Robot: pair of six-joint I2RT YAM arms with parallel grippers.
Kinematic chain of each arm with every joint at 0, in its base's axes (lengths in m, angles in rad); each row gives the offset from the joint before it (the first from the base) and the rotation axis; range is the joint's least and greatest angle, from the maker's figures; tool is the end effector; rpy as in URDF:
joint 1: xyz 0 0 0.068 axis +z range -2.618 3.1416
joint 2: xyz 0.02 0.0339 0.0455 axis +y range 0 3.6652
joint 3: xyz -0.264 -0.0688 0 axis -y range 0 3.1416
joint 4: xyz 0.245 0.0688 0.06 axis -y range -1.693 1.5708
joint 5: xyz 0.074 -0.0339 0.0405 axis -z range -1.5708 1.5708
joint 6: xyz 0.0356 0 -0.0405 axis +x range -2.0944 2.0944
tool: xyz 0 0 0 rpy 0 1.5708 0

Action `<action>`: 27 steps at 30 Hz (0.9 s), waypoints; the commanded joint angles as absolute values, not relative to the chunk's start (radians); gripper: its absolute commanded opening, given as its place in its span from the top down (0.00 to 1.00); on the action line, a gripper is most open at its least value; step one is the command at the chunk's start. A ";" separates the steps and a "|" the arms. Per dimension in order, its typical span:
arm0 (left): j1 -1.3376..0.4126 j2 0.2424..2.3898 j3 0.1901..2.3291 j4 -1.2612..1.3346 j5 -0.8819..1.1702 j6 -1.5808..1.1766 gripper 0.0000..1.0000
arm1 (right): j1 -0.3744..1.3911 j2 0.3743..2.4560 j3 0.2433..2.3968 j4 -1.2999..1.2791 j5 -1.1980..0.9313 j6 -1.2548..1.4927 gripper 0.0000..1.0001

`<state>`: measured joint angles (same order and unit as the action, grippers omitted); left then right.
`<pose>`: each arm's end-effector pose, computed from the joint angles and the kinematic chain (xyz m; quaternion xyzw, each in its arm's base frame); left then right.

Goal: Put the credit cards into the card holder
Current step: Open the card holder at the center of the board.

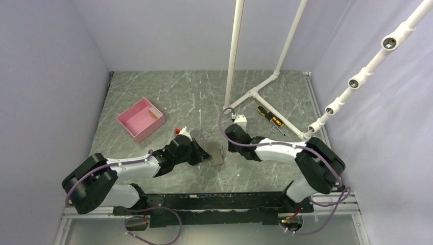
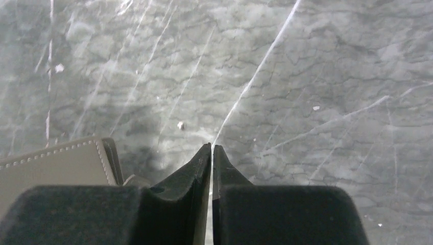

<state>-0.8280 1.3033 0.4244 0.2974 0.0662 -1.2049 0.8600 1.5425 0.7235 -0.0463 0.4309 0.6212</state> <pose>0.1635 -0.1815 0.1576 -0.1494 0.8670 -0.4187 0.2250 0.2022 0.2121 0.1584 -0.0359 0.9190 0.0796 0.3845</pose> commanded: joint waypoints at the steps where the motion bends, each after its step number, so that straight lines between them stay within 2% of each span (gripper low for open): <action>1: -0.831 1.263 0.419 0.257 0.078 -1.158 1.00 | 0.792 1.430 0.645 0.087 0.097 0.579 0.81; 3: -0.830 1.250 0.419 0.258 0.076 -1.144 1.00 | 0.745 1.392 0.610 0.109 -0.004 0.589 0.61; 5: -0.831 1.237 0.412 0.267 0.070 -1.138 1.00 | 0.712 1.367 0.602 0.096 -0.093 0.605 0.51; 10: -0.831 1.230 0.429 0.232 0.062 -1.116 1.00 | 0.750 1.317 0.589 0.151 -0.160 0.636 0.39; 14: -0.830 1.234 0.434 0.236 0.063 -1.113 1.00 | 0.786 1.388 0.632 0.163 -0.136 0.638 0.37; 15: -0.831 1.233 0.437 0.232 0.065 -1.111 1.00 | 0.787 1.414 0.650 0.155 -0.121 0.641 0.37; 19: -0.831 1.225 0.446 0.217 0.061 -1.109 1.00 | 0.785 1.460 0.663 0.088 -0.007 0.673 0.52; 22: -0.830 1.218 0.449 0.216 0.061 -1.104 1.00 | 0.785 1.448 0.633 0.100 0.030 0.684 0.59; 24: -0.831 1.218 0.449 0.217 0.059 -1.102 1.00 | 0.785 1.452 0.628 0.107 0.026 0.678 0.73; 27: -0.831 1.223 0.439 0.248 0.065 -1.106 1.00 | 0.781 1.459 0.618 0.131 0.006 0.679 0.86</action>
